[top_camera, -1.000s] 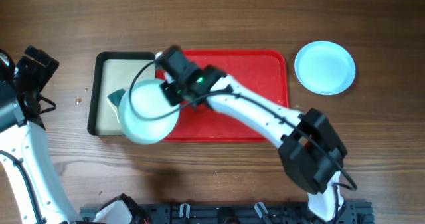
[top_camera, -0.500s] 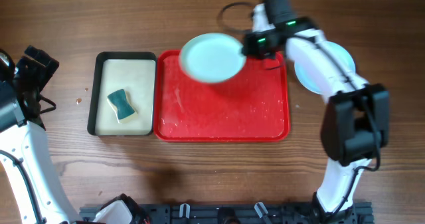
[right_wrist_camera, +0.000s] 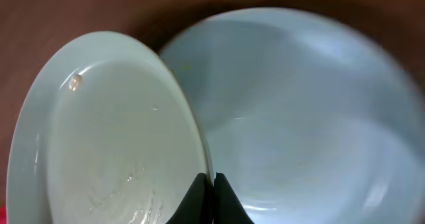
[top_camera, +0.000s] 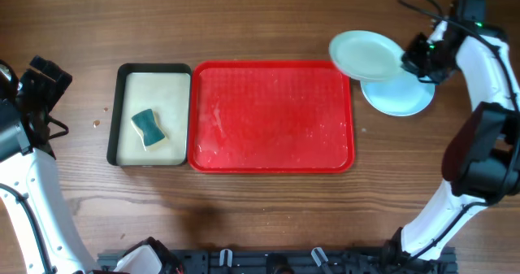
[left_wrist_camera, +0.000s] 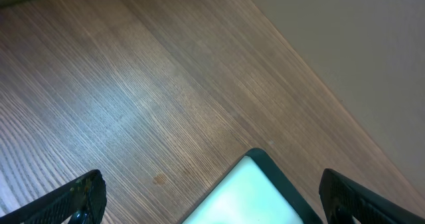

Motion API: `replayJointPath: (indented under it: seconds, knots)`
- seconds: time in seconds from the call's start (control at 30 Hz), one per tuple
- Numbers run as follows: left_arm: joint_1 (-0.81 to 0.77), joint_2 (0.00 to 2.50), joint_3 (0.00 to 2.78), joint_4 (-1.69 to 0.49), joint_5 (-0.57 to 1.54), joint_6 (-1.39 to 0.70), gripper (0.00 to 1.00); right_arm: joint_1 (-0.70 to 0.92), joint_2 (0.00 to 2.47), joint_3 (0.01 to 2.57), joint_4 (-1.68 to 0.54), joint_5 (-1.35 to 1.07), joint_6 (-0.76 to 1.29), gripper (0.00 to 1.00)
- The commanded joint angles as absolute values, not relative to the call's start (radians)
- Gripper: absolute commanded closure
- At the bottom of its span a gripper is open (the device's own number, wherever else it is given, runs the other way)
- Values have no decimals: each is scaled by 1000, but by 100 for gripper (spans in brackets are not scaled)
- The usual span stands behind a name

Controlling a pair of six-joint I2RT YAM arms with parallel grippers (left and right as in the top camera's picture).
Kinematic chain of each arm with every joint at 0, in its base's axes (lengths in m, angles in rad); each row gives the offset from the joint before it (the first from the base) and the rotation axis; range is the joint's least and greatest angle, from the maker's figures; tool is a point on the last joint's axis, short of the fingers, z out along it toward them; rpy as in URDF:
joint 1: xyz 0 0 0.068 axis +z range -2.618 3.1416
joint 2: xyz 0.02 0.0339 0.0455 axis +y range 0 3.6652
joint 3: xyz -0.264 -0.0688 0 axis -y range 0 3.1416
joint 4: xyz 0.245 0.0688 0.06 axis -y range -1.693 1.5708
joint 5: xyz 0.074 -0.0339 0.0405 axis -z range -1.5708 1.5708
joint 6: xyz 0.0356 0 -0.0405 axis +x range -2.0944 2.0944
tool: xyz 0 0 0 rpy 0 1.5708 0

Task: Clean dirty plates on tray and stack at the side
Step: 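Carry the light-blue plate rightward over the red tray to the plate stack, then lower the light-blue plate onto the plate stack with the right gripper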

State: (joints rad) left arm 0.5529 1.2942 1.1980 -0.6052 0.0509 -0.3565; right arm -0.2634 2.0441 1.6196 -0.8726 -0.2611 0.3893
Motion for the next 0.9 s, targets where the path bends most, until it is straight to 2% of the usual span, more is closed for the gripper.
replayJointPath:
  seconds: [0.0,0.2,0.73,0.83,0.87]
  knots:
    - [558,1297,1200,-603,56,-355,0,-311,2045,1572,-874,-168,393,96]
    - [558,1297,1200,-603,56,-355,0,-349,2045,1549,-877,-76,393,96]
    - [558,1297,1200,-603,56,-355,0,-349,2045,1549,-963,-14,366,96]
    - [558,1297,1200,-603,56,-355,0,-349,2045,1549,-980,-14,362,91]
    - [558,1297,1200,-603,56,-355,0,-349,2045,1549,-982,-14,362,80]
